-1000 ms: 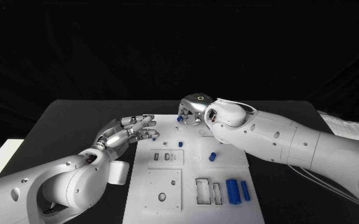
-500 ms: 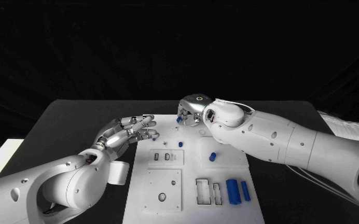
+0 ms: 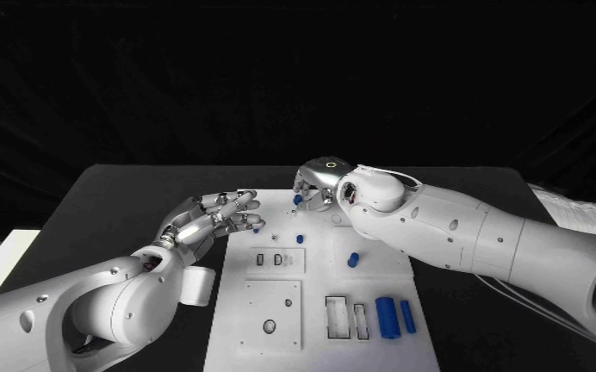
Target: Assemble the parts on the task board
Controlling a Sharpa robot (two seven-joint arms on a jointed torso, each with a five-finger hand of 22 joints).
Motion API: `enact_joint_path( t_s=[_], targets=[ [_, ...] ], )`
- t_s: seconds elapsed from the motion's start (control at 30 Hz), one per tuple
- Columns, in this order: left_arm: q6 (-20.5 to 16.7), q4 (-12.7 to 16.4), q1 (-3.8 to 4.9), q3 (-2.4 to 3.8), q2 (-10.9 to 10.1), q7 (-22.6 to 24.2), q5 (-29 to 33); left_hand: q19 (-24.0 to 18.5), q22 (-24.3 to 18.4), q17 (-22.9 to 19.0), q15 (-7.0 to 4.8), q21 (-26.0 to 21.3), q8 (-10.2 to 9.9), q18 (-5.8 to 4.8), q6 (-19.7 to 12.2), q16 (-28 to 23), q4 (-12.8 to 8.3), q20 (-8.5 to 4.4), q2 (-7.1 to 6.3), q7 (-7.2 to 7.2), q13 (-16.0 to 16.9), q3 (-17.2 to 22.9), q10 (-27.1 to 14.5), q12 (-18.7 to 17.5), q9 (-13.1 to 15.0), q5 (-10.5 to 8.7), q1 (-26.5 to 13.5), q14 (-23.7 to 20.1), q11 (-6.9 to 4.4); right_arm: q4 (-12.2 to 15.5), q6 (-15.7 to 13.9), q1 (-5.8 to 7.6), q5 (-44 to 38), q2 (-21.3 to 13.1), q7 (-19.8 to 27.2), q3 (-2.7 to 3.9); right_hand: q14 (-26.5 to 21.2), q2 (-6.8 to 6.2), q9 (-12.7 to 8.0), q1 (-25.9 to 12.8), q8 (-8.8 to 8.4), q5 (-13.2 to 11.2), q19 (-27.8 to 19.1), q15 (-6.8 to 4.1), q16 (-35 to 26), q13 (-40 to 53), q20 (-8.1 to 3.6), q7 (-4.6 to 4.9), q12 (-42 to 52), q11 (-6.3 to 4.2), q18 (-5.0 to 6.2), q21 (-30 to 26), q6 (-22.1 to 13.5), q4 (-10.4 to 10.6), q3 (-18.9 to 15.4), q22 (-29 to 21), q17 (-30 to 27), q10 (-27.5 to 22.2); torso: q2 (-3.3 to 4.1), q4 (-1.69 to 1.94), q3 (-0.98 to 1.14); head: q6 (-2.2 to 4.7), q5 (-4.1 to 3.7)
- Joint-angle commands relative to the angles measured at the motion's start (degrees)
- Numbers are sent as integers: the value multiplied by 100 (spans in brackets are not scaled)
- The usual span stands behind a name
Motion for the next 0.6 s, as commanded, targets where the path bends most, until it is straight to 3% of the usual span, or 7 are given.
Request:
enact_joint_path(
  t_s=[0.03,0.23,0.37,0.53,0.6],
  targets=[
    [110,3,8,5,9,9,7,-40,-7,8,13,-39,-32,58,-32,-39,-35,-9,30,17,0,8,-45,-26,-8,-17,12,-37,-5,25,-126,-2,-69,-25,-86,-5,69,-49,-31,83,-14,-17,-40,47,-42,11,22,2,-13,5,-38,-48,-165,86,-234,-46,-32,-143,0,-7,6,7,-3],
    [122,-12,8,5,-4,1,8,-42,-9,10,15,-41,-34,58,-41,-43,-39,-8,29,19,0,8,-55,-27,-9,-17,9,-38,-2,345,-384,-3,13,-325,-106,-1,67,42,-15,262,21,-10,-43,30,-55,65,22,3,110,-15,-35,-52,-133,156,-340,-58,-58,65,-1,-15,14,20,-8],
    [125,-18,8,5,-31,-1,21,-42,-9,11,15,-41,-34,58,-41,-43,-39,-8,29,19,0,8,-56,-27,-8,-17,9,-38,-2,785,-611,2,372,-800,-102,47,60,59,3,424,28,13,-51,-20,-84,166,-12,-9,313,-83,-30,-60,-70,154,-322,-75,-101,516,-4,-37,11,44,-24],
    [129,-10,9,4,-68,-3,32,-42,-10,12,16,-42,-34,58,-42,-45,-40,-7,31,17,0,9,-58,-26,-8,-17,9,-38,-2,1348,-563,35,1083,-1486,-239,96,92,-176,-10,513,8,71,1,-139,-3,578,-116,-60,924,-237,-49,-16,-150,173,-494,18,22,1463,-17,-85,12,66,-4],
    [130,-6,9,4,-80,-3,41,-42,-10,12,16,-42,-34,58,-42,-45,-40,-7,31,17,0,9,-58,-26,-8,-17,9,-38,-2,1529,-462,45,1285,-1723,-317,106,213,-285,-9,473,25,231,118,-197,377,1471,-183,-112,1881,-302,-97,99,-191,276,-753,246,564,1827,-20,-109,16,87,8]
  ],
)
